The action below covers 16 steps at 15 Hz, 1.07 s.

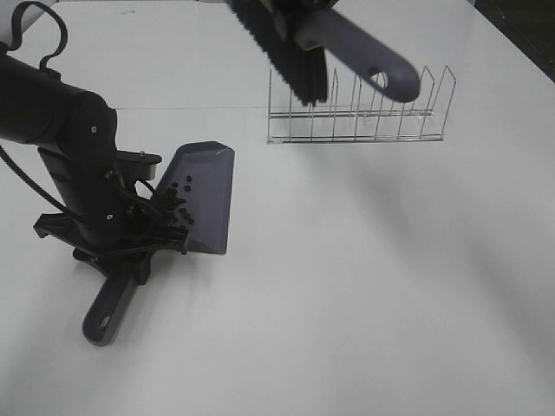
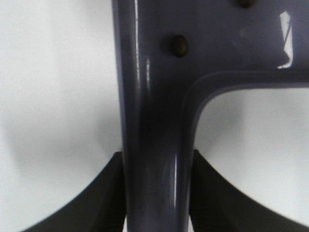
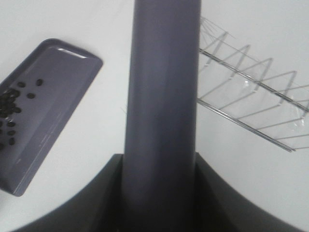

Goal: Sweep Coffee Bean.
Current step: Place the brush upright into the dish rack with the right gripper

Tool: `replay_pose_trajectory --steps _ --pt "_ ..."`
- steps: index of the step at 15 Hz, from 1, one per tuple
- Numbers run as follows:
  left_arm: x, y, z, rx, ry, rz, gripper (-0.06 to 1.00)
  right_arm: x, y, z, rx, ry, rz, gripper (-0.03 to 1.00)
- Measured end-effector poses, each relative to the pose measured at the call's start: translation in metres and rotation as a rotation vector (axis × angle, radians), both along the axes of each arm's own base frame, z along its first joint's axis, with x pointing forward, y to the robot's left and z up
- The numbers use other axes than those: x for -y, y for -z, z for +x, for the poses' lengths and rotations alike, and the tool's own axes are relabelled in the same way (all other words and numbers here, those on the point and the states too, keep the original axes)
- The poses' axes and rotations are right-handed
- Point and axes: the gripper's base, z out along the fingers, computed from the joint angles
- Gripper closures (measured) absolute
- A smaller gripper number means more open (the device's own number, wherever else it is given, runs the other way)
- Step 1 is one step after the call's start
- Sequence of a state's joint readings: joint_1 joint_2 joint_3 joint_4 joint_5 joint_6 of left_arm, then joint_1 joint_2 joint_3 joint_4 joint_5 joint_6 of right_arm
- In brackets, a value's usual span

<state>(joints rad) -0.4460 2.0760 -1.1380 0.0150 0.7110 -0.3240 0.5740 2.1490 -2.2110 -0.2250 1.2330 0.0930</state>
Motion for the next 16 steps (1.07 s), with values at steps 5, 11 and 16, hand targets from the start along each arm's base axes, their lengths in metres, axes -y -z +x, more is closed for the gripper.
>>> replay_pose_trajectory --steps 5,11,16 --pt "0.000 0.000 0.000 -0.001 0.000 0.000 0.59 0.117 -0.016 0.022 -0.030 0.243 0.033 0.65" --pt "0.000 0.000 0.000 -0.001 0.000 0.000 0.59 0.137 0.046 -0.004 -0.278 0.288 -0.032 0.65" --pt "0.000 0.000 0.000 -0.001 0.001 0.001 0.59 0.138 0.085 -0.005 -0.380 0.310 -0.082 0.65"
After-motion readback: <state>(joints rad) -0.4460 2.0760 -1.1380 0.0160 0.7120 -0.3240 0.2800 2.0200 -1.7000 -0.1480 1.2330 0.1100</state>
